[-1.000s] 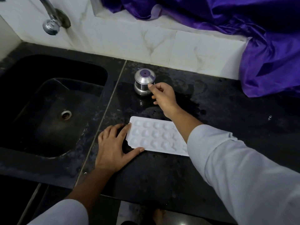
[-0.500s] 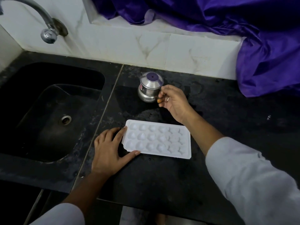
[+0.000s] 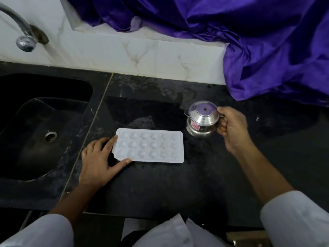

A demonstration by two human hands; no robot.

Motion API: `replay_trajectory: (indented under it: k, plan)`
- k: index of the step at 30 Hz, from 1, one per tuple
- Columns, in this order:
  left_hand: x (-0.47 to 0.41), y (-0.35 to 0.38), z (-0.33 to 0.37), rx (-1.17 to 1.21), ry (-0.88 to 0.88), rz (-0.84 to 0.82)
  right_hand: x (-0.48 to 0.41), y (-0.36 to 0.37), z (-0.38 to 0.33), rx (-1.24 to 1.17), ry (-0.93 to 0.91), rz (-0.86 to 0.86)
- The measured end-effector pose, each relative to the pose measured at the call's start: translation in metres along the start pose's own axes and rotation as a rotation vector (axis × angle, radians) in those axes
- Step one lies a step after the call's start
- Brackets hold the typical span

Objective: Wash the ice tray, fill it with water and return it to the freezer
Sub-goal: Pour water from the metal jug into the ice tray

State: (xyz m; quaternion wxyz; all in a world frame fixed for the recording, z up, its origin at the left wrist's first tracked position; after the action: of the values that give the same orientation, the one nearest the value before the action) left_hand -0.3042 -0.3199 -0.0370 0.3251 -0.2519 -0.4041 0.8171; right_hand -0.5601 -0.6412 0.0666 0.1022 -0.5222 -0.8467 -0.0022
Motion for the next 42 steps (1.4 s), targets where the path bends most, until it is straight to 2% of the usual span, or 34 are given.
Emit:
replay_trajectory:
  k: [7,10,18,25,28,33,37,42]
  plan:
    - [0.0,0.001,-0.002,-0.026,-0.008,-0.013,-0.003,-0.018,0.018,0.087,-0.005,0.108]
    - [0.0,0.002,-0.002,-0.032,-0.014,-0.02,-0.007,-0.015,0.019,0.158,-0.062,0.124]
    - [0.0,0.002,-0.001,-0.004,-0.007,-0.014,-0.018,0.001,0.011,0.518,-0.175,0.072]
    - [-0.001,0.004,-0.004,-0.011,-0.017,-0.027,-0.016,0.009,-0.005,0.773,-0.297,0.135]
    - [-0.001,0.003,-0.005,-0.01,-0.017,-0.025,-0.022,0.001,0.006,0.655,-0.197,0.126]
    - [-0.001,0.004,-0.004,-0.006,-0.007,-0.02,-0.019,-0.014,0.024,0.166,0.024,0.143]
    - [0.0,0.003,-0.003,-0.007,-0.007,-0.017,-0.016,-0.007,0.021,-0.141,0.064,0.09]
    - [-0.001,0.003,-0.002,-0.006,-0.005,-0.014,-0.018,0.012,0.002,-0.155,0.027,0.036]
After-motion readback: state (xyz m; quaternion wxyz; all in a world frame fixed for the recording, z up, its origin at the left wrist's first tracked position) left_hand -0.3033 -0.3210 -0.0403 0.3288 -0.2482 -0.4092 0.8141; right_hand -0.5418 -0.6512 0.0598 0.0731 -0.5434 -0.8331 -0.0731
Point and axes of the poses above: each hand's wrist, its own x-axis away from the middle knuckle, its own y-axis out of the palm, z = x × y, the point moved 8 cm from there along -x, towards the middle knuckle, and after that the axes turned 13 degrees about x, right-handed, at the moved point
